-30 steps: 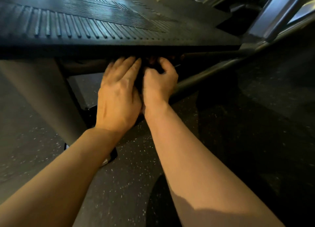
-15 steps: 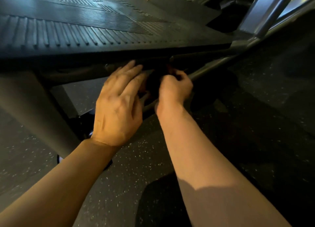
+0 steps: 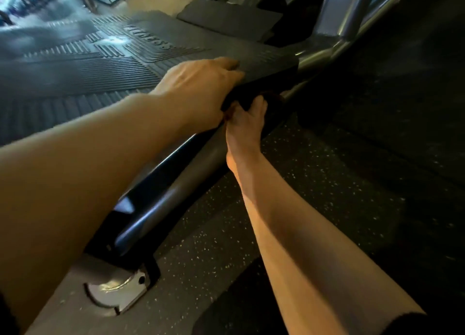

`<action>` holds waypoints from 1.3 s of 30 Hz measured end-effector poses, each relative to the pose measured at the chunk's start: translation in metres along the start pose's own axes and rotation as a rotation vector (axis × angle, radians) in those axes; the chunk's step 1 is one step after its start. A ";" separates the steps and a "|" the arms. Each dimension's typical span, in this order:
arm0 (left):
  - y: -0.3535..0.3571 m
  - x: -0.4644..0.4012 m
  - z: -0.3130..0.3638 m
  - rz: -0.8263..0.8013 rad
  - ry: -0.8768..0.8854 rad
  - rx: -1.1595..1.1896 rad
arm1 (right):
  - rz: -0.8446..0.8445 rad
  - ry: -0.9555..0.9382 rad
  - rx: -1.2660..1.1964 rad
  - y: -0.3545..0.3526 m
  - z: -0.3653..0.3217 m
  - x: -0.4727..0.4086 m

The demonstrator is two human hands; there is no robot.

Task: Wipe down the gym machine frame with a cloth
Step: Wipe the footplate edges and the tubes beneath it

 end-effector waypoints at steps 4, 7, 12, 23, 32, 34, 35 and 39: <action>0.032 -0.035 -0.003 -0.182 0.104 0.095 | -0.036 0.058 -0.129 -0.003 0.006 -0.022; 0.048 -0.044 -0.007 -0.213 0.118 0.102 | -0.084 0.079 -0.145 0.002 0.019 -0.009; 0.039 -0.058 -0.005 -0.165 0.114 0.155 | -0.073 0.030 -0.079 0.001 0.026 -0.027; 0.043 -0.073 0.006 -0.099 0.238 -0.014 | 0.032 -0.043 -0.260 -0.034 -0.008 -0.072; 0.042 -0.071 0.012 -0.120 0.236 -0.057 | -0.075 -0.029 -0.304 -0.014 0.000 -0.041; 0.042 -0.071 0.011 -0.114 0.223 -0.056 | -0.058 -0.023 -0.315 -0.023 -0.010 -0.055; 0.042 -0.071 0.011 -0.116 0.223 -0.059 | -0.039 -0.008 -0.304 -0.028 -0.013 -0.063; 0.045 -0.069 0.009 -0.129 0.227 -0.063 | 0.012 0.010 -0.251 -0.036 -0.010 -0.075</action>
Point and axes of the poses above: each hand's wrist, its own x-axis away from the middle knuckle, its own y-axis out of the palm, z = x × y, the point moved 8 cm from there along -x, towards the middle knuckle, and after that the axes turned 8 degrees about y, right-handed, at the moved point
